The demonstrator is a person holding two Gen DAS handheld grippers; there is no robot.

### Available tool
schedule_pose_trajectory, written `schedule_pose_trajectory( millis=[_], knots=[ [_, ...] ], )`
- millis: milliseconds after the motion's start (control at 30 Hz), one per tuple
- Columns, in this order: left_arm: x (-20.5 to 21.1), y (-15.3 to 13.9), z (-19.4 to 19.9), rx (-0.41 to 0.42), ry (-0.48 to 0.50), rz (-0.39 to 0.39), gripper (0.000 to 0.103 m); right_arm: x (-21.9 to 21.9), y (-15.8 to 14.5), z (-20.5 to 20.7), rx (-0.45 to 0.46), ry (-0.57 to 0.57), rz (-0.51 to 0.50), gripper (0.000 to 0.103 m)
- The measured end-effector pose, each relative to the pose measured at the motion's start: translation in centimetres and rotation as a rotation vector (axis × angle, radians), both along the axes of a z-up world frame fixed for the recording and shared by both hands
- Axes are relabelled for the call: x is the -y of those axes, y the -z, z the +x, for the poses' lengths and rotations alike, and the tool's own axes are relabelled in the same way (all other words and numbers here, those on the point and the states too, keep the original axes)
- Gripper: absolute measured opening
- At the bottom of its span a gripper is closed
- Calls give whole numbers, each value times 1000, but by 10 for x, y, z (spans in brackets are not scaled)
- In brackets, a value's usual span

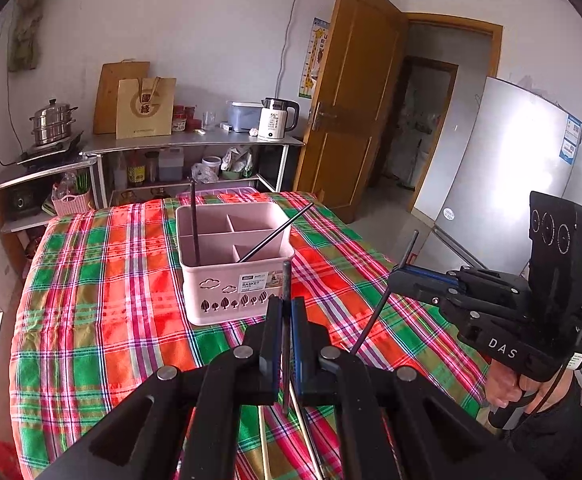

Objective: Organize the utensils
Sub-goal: 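Lift the chopsticks with both tools and carry them over the pink basket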

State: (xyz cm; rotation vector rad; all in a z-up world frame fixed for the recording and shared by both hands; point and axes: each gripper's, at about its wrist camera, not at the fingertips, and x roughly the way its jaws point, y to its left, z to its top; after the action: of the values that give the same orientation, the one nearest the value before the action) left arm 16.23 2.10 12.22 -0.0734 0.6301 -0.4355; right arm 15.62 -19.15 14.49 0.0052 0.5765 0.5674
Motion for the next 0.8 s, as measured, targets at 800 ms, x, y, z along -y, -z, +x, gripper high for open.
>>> schedule_pose_trajectory(
  millis=[800],
  knots=[
    [-22,-100,57,163,-97,13,4,-12,-77,55,156,7,114,4]
  ],
)
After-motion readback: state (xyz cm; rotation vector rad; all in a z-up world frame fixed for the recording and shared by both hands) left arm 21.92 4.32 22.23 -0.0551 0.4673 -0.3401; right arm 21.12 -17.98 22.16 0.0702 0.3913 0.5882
